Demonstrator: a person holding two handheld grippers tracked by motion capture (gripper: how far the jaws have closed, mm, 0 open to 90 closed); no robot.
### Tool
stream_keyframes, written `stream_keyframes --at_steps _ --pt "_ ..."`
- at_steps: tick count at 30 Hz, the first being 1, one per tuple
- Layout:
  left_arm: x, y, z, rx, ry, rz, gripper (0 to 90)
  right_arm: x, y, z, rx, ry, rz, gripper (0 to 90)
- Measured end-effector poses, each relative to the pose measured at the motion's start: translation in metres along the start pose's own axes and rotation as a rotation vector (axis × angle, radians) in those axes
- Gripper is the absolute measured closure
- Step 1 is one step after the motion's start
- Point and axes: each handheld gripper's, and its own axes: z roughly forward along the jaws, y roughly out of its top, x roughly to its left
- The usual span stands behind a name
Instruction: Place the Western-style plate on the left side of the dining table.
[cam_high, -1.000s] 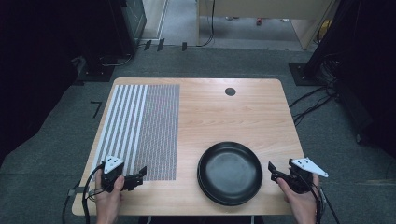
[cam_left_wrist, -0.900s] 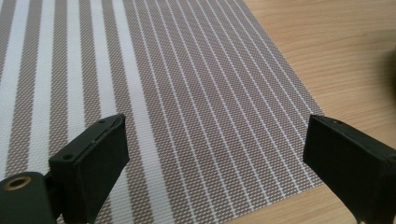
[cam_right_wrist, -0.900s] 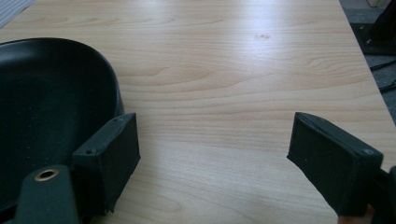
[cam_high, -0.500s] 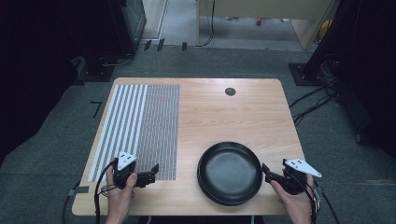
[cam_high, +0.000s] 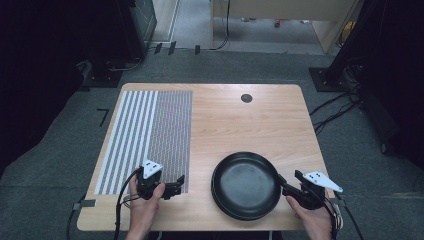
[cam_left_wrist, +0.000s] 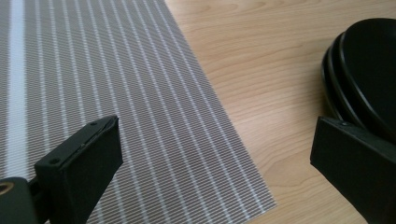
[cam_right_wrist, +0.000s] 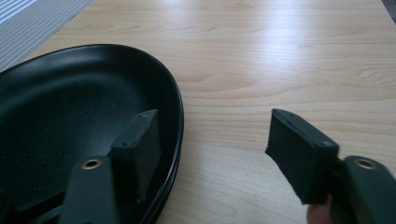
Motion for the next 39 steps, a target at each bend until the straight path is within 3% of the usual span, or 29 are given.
stream_keyframes --at_steps 4,11,15,18,20,22,26,29,35,39 --pt "-0.011 0.002 0.007 0.009 -0.019 0.014 2.1 0.002 0.000 -0.001 0.005 0.010 0.005 46.4" --pt "-0.033 0.008 0.019 0.013 -0.053 0.035 2.2 0.002 0.000 0.000 0.032 0.038 0.040 57.1" --pt "-0.048 0.012 0.027 0.016 -0.077 0.050 2.6 0.001 -0.002 0.001 0.052 0.080 0.103 62.6" --pt "-0.057 0.012 0.033 0.026 -0.091 0.053 7.5 -0.002 -0.004 0.002 0.047 0.089 0.155 68.7" --pt "-0.062 0.011 0.036 0.029 -0.088 0.059 15.0 -0.004 -0.004 0.003 0.045 0.112 0.180 71.8" --pt "-0.066 0.009 0.039 0.034 -0.101 0.062 17.1 -0.006 -0.005 0.004 0.048 0.135 0.195 74.8" --pt "-0.069 0.005 0.043 0.053 -0.122 0.055 32.4 -0.010 -0.007 0.004 0.043 0.212 0.305 80.5" --pt "-0.071 0.003 0.045 0.055 -0.136 0.052 46.6 -0.012 -0.009 0.005 0.073 0.211 0.353 83.1" --pt "-0.069 0.002 0.045 0.060 -0.203 0.011 60.8 -0.011 -0.011 0.006 0.078 0.219 0.373 85.1" --pt "-0.066 0.002 0.046 0.067 -0.234 -0.015 65.0 -0.012 -0.011 0.007 0.075 0.225 0.390 85.5"
